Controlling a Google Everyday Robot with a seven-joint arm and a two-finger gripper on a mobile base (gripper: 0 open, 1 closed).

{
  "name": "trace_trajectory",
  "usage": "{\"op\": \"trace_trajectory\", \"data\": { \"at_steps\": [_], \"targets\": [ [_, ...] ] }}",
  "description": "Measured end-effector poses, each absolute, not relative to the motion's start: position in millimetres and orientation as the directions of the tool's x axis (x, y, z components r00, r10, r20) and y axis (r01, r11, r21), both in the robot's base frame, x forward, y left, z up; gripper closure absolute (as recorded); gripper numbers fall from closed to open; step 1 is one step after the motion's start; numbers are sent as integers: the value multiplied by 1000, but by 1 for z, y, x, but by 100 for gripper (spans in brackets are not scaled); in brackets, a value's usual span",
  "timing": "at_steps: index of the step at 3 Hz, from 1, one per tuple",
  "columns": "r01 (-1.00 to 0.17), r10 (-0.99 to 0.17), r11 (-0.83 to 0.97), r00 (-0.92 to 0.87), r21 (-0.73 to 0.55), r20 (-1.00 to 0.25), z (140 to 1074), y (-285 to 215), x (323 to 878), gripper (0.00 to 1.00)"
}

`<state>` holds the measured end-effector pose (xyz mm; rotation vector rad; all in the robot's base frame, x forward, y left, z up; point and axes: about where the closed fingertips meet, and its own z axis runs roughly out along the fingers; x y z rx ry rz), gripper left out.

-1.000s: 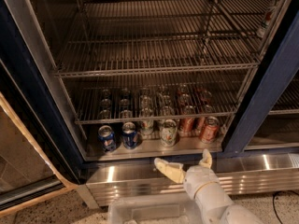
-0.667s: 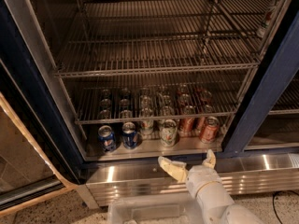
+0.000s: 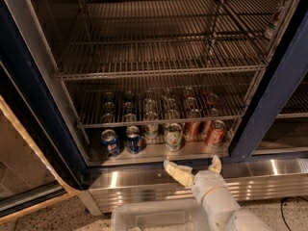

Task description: Pick coke can from bottom shelf of fridge

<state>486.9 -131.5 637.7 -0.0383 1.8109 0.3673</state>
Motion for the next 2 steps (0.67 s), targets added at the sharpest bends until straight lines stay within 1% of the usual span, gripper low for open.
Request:
{"op": "trace_trajectory", "data": {
  "at_steps": [1, 2],
  "targets": [
    [-175, 213, 947, -284, 269, -935, 622, -142, 495, 0],
    [-115, 231, 955, -283, 272, -931, 609, -155, 501, 0]
  ]
}}
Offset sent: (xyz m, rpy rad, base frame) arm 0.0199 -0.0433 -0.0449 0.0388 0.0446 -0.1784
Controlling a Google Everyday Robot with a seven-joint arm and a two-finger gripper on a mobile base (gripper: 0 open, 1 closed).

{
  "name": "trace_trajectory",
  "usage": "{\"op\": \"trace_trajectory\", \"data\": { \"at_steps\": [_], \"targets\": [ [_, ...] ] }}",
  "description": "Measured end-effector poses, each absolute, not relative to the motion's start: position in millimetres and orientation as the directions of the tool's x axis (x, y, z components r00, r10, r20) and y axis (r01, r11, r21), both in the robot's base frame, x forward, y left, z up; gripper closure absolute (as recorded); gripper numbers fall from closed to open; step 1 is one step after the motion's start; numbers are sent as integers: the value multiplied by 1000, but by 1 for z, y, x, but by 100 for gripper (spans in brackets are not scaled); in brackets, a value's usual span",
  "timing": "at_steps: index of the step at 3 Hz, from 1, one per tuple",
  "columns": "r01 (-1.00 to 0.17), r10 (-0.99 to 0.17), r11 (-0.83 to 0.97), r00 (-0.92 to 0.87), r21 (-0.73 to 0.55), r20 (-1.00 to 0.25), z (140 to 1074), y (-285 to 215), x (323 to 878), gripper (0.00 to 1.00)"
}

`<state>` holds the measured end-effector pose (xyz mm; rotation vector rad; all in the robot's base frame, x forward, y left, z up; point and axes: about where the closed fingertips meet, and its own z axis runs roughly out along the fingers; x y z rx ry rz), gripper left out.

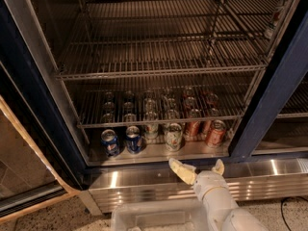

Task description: Pick coke can from bottom shelf of fridge

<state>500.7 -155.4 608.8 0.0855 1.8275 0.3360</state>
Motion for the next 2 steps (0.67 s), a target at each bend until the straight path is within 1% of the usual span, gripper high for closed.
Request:
{"op": "trace_trajectory", "data": {
  "at_steps": [1, 2],
  "targets": [
    [-115, 231, 955, -283, 272, -931, 609, -155, 501, 0],
    [-79, 199, 970, -277, 229, -940, 603, -161, 505, 0]
  ]
}}
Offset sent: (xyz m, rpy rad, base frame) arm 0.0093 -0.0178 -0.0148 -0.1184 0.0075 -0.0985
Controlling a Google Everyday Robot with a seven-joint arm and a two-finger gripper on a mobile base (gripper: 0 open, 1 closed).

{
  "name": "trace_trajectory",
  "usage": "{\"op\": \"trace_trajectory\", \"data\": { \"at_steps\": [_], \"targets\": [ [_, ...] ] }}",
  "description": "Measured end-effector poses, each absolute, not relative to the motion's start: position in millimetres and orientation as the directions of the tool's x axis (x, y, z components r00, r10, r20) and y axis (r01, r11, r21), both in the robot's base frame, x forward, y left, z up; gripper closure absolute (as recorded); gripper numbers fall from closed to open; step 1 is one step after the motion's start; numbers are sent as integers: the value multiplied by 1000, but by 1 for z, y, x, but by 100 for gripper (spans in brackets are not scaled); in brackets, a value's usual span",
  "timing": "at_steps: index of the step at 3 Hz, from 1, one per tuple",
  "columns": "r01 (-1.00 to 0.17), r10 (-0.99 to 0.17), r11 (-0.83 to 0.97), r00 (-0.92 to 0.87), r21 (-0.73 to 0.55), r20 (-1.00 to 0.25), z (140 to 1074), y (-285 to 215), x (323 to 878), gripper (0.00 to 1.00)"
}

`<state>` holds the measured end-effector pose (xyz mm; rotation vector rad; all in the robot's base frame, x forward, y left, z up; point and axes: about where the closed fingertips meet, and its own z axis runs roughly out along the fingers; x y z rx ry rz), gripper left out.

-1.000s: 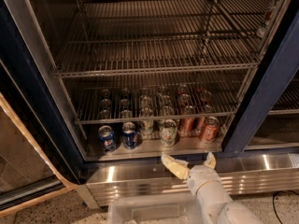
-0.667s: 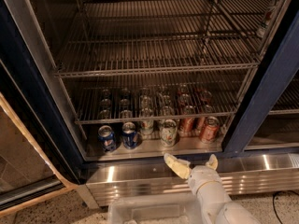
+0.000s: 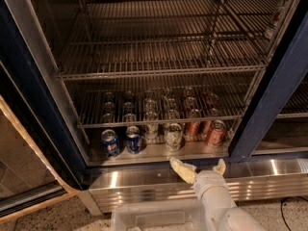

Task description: Pick coke can from bottom shelf of fridge

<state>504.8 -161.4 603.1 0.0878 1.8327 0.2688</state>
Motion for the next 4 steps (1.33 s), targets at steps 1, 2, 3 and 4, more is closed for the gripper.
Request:
{"op": "trace_trajectory", "data": {
  "at_steps": [1, 2, 3, 4],
  "targets": [
    [4, 154, 987, -236, 158, -959, 597, -177, 512, 0],
    [102, 102, 991, -175, 85, -979, 594, -200, 518, 0],
    [102, 102, 991, -175, 85, -979, 594, -200, 518, 0],
    [132, 41, 991, -149, 21, -988, 592, -203, 520, 0]
  ]
}}
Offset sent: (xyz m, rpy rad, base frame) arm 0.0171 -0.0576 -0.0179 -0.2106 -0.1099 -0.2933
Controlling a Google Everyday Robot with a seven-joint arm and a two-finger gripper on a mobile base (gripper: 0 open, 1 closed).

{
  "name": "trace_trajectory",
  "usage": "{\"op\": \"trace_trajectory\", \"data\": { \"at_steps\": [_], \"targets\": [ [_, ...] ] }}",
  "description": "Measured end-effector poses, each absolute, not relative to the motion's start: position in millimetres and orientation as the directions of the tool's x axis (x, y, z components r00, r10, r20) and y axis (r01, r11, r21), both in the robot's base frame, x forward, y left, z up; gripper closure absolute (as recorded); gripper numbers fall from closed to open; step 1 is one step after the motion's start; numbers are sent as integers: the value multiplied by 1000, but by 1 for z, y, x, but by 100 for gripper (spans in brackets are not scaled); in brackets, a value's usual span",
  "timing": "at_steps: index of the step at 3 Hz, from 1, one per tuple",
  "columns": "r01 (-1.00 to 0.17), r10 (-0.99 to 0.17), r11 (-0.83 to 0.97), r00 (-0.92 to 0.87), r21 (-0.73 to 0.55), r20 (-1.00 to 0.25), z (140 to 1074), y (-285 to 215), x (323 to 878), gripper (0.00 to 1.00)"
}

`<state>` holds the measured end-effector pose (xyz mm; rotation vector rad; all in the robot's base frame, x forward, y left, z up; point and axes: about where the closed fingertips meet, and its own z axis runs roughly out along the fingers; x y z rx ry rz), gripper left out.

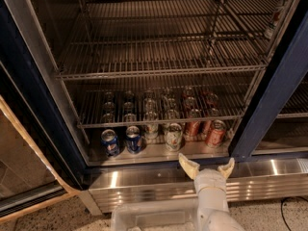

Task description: Pick coke can from bottom shelf of fridge

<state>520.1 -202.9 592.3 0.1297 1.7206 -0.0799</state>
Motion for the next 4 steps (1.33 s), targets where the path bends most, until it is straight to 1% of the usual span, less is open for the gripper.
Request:
{"op": "trace_trajectory", "data": {
  "at_steps": [1, 2, 4],
  "targets": [
    [193, -72, 977, -120, -94, -990, 585, -208, 523, 0],
    [210, -173, 959, -103, -191, -980, 582, -212, 524, 0],
    [192, -179, 962, -98, -195, -979, 581, -210, 526, 0]
  ]
}}
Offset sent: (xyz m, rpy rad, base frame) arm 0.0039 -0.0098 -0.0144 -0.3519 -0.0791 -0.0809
